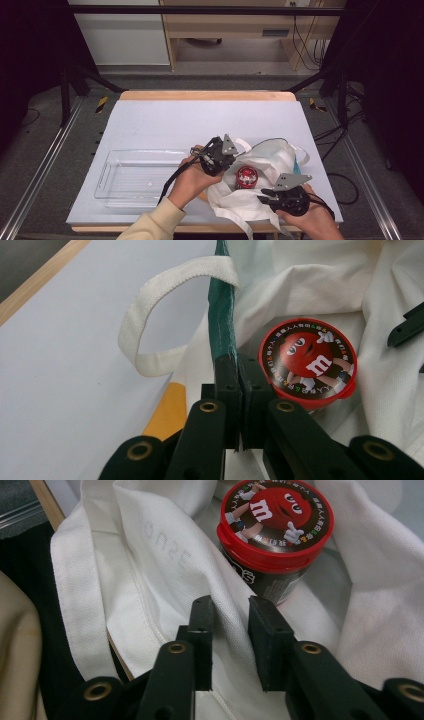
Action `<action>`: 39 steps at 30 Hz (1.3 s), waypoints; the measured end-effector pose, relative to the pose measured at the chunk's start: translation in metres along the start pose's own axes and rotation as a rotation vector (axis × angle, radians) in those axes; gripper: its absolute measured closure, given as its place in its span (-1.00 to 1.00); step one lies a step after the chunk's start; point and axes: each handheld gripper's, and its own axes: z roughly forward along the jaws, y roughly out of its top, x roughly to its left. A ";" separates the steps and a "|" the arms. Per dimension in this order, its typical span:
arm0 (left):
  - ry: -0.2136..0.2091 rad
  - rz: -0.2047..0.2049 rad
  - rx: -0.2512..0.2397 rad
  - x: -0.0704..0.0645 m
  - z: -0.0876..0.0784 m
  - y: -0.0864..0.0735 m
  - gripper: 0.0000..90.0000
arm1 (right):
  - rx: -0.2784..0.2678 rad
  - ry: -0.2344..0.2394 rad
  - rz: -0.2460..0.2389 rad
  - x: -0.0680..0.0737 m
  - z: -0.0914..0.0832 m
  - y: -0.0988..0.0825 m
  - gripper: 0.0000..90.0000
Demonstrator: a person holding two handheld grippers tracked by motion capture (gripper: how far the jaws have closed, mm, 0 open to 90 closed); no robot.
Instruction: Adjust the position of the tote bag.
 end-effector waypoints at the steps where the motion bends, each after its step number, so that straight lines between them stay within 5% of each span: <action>1: 0.002 -0.004 0.001 0.001 0.000 -0.001 0.98 | -0.002 -0.001 0.002 0.000 0.000 -0.001 0.74; 7: 0.007 -0.018 0.002 0.006 0.001 -0.003 0.98 | -0.022 -0.008 -0.011 0.003 -0.001 -0.005 0.96; 27: 0.056 -0.087 0.047 0.035 0.016 -0.014 0.98 | -0.058 0.005 0.013 0.007 0.003 -0.022 0.99; 39: 0.081 -0.087 0.090 0.046 0.023 -0.015 0.98 | -0.050 -0.001 0.003 0.009 0.004 -0.022 0.99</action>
